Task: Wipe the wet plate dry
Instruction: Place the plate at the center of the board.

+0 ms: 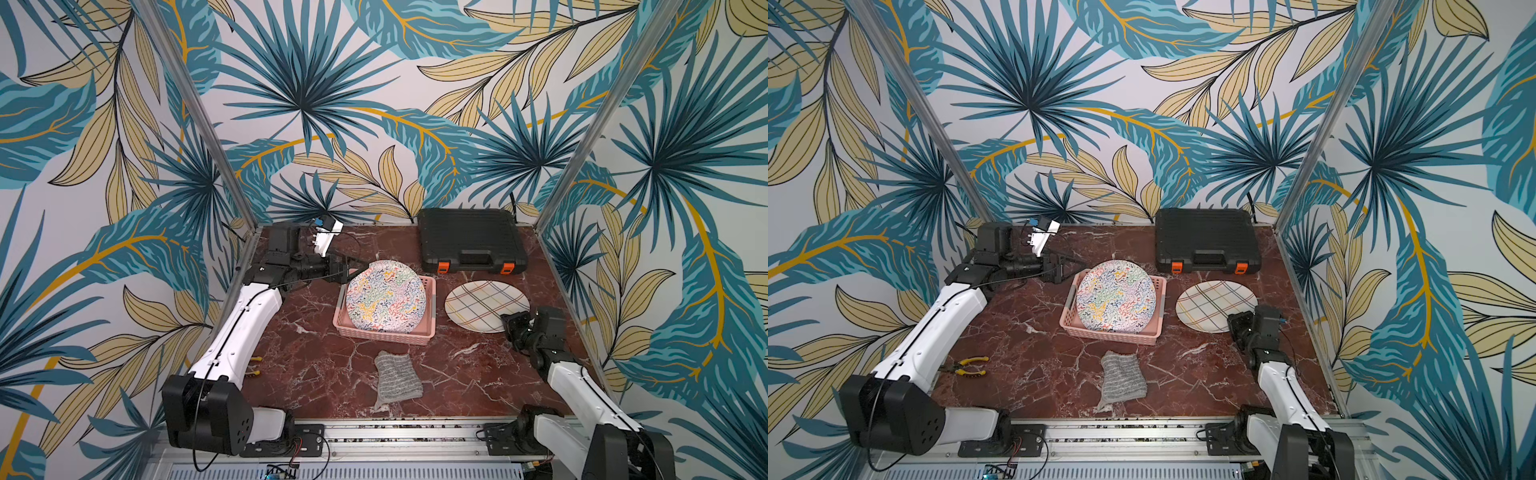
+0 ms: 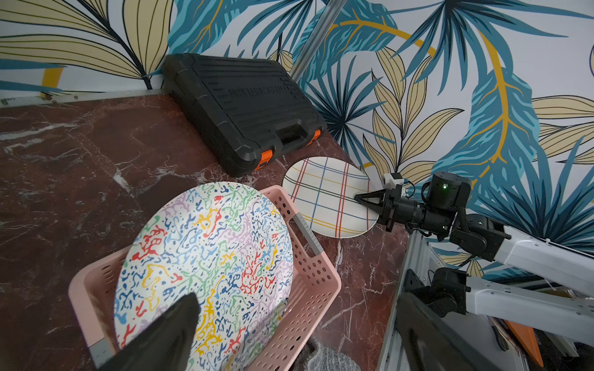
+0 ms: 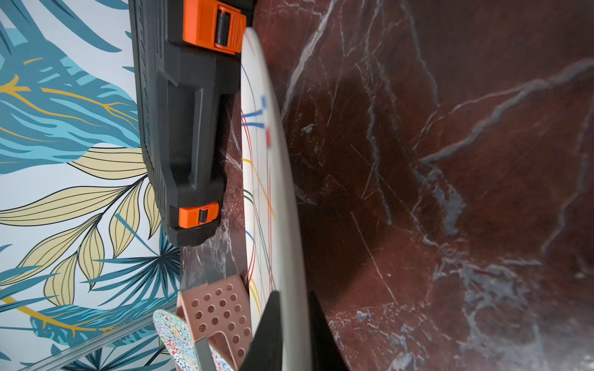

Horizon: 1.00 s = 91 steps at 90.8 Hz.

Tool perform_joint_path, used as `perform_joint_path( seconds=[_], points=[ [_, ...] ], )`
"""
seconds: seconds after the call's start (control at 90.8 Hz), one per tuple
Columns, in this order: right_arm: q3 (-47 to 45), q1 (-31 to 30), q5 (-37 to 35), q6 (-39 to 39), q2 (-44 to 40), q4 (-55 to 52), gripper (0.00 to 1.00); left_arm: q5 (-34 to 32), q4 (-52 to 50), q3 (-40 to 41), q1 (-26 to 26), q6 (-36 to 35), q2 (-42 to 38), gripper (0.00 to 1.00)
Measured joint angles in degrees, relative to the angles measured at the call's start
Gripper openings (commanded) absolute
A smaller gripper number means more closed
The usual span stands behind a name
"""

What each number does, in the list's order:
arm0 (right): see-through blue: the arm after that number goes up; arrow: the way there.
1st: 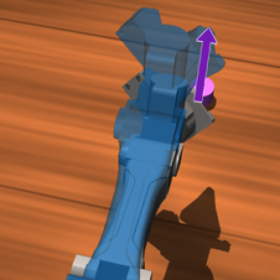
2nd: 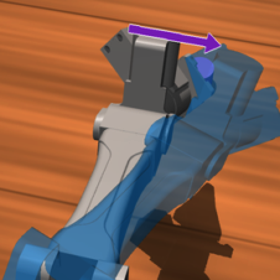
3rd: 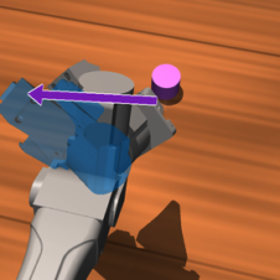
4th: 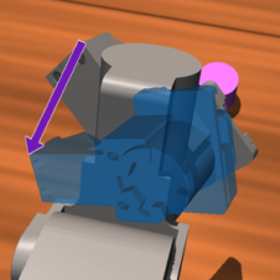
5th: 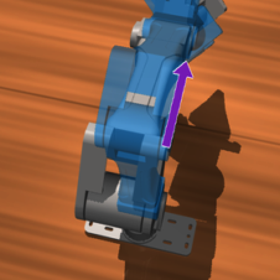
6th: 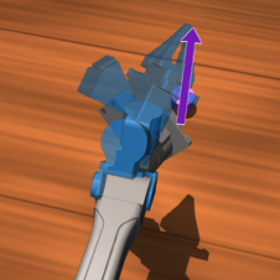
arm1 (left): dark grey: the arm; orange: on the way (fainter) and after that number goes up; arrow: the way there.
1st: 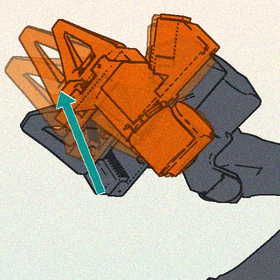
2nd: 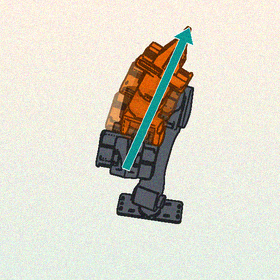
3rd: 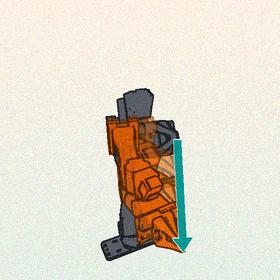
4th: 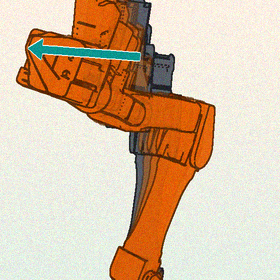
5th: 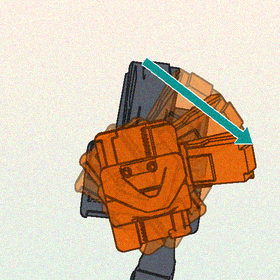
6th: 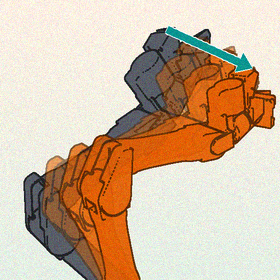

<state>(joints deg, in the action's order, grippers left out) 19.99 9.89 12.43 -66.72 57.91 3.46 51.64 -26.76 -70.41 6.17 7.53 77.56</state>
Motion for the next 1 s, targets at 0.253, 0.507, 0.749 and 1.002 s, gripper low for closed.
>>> perform_joint_path(
  seconds=[0.253,0.507,0.749,1.002],
  points=[
    [-1.64,0.31,-0.31,1.22,1.95,1.33,0.19,0.02,0.61,0.17,-0.02,0.83,-0.02,1.00],
    [-3.26,0.33,-1.33,1.73,4.94,2.60,0.31,0.11,1.33,0.79,-0.02,1.29,-0.44,1.00],
    [-3.82,0.37,-1.97,1.81,5.27,1.95,0.36,0.22,1.95,1.31,-0.02,1.68,-0.63,1.00],
    [-3.56,0.42,-3.72,3.10,4.33,-0.96,0.62,0.20,2.56,2.10,-0.02,2.01,-1.18,1.00]
  ],
)
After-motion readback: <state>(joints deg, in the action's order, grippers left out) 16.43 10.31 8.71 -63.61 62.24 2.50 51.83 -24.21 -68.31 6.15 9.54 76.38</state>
